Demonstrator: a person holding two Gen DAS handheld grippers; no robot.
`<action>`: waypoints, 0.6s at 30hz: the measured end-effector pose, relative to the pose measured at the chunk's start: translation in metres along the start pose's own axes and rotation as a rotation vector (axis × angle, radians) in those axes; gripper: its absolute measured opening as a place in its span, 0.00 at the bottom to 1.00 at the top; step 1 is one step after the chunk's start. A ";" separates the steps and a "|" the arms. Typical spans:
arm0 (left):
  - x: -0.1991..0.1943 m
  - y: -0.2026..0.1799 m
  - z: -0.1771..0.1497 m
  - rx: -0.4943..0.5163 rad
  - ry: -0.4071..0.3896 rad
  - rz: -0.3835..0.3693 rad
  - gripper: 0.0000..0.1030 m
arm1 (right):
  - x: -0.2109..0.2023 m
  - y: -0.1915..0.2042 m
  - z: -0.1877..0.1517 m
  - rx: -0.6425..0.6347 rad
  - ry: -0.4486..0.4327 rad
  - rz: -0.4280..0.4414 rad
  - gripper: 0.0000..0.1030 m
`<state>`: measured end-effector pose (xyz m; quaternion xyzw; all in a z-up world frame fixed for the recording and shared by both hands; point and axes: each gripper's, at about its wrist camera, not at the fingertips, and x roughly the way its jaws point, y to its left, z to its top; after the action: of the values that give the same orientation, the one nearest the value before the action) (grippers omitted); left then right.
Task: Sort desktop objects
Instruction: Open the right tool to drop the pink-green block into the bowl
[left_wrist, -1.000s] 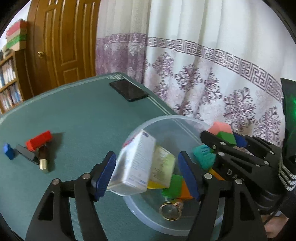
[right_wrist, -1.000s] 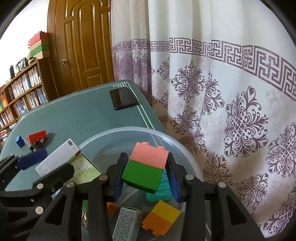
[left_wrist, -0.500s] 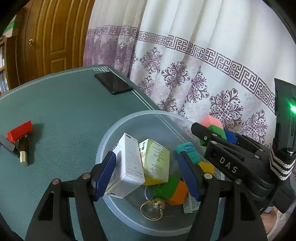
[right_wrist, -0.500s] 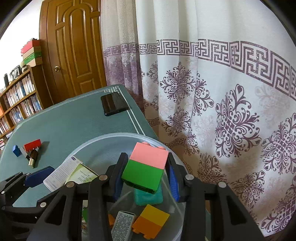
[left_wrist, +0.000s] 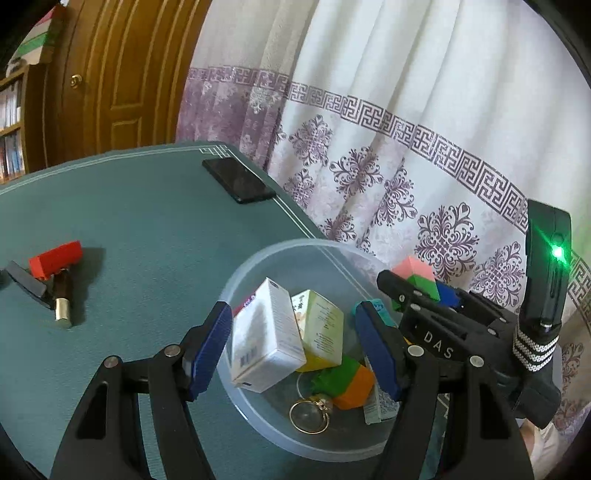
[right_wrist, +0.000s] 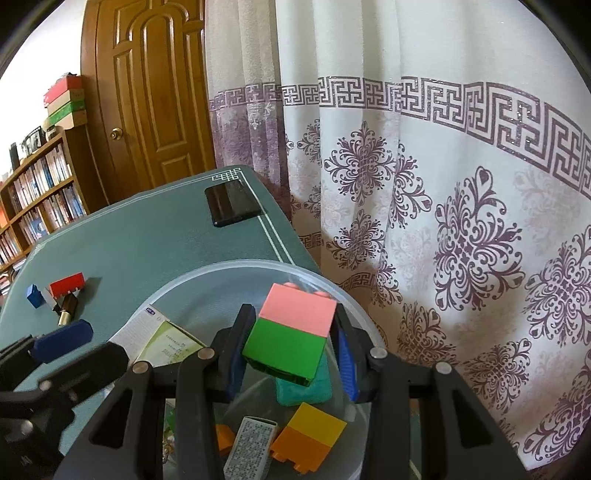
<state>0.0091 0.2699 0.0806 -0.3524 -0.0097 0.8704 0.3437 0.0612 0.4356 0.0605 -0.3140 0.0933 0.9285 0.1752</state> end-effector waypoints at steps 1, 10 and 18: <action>-0.001 0.001 0.000 0.000 -0.003 0.005 0.71 | 0.000 0.001 0.000 -0.001 0.001 0.006 0.44; -0.008 0.017 -0.001 -0.026 -0.007 0.059 0.71 | -0.007 0.011 -0.001 -0.021 -0.025 0.034 0.63; -0.013 0.030 -0.004 -0.044 -0.007 0.118 0.71 | -0.007 0.018 -0.005 -0.026 -0.017 0.044 0.63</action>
<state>0.0000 0.2384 0.0776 -0.3569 -0.0092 0.8898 0.2842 0.0619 0.4159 0.0623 -0.3064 0.0864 0.9358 0.1514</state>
